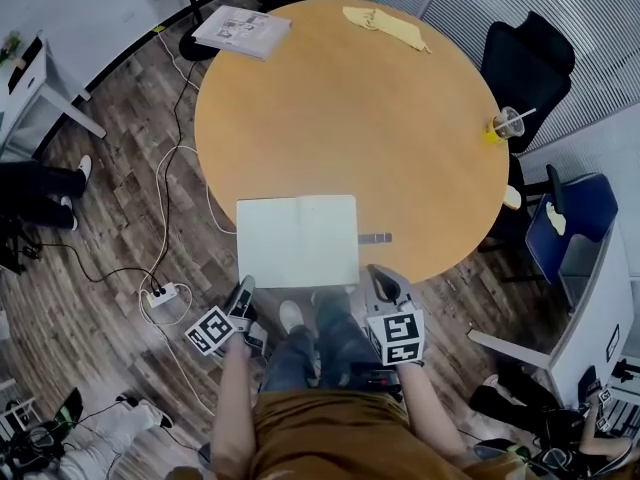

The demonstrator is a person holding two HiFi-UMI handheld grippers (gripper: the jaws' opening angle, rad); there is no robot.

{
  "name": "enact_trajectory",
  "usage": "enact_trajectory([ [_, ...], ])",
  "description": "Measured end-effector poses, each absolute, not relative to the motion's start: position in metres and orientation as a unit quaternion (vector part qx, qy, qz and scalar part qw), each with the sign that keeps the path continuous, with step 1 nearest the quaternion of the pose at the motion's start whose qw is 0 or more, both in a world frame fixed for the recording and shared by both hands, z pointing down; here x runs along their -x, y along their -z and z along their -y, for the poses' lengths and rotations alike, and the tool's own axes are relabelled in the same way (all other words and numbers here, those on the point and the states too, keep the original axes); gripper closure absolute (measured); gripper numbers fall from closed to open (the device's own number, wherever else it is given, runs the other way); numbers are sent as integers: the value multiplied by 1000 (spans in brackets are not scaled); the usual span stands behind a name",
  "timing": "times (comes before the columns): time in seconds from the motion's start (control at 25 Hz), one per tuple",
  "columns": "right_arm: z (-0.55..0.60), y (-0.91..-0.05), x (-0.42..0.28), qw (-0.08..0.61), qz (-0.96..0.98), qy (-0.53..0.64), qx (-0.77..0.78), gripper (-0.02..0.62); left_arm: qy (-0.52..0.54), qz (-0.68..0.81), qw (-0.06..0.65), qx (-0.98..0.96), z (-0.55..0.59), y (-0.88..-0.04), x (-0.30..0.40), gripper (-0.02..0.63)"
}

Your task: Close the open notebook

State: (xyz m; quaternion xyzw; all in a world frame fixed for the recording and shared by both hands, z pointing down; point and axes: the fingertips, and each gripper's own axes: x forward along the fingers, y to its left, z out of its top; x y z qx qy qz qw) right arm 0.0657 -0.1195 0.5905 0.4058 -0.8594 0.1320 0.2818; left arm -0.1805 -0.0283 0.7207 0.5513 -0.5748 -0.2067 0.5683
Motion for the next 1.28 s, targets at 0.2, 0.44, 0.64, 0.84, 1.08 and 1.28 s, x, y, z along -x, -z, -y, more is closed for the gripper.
enact_trajectory([
  [0.2,120,-585,-67,278,859,-128,-410,583,202,574,570,-553,28,-718,181,483],
  [0.44,119,-580,-65,274,859,-123,-414,584,186,575,566,-561,29,-715,181,488],
  [0.64,116,-575,-61,271,862,-114,-413,583,179,579,555,-569,29,-708,182,495],
  [0.84,114,-568,-62,263,863,-113,-417,584,185,581,546,-574,26,-702,182,508],
  [1.08,115,-562,-57,252,866,-115,-417,584,196,580,534,-583,29,-689,183,525],
  [1.28,113,-558,-56,249,866,-108,-420,583,203,578,521,-594,33,-676,183,540],
])
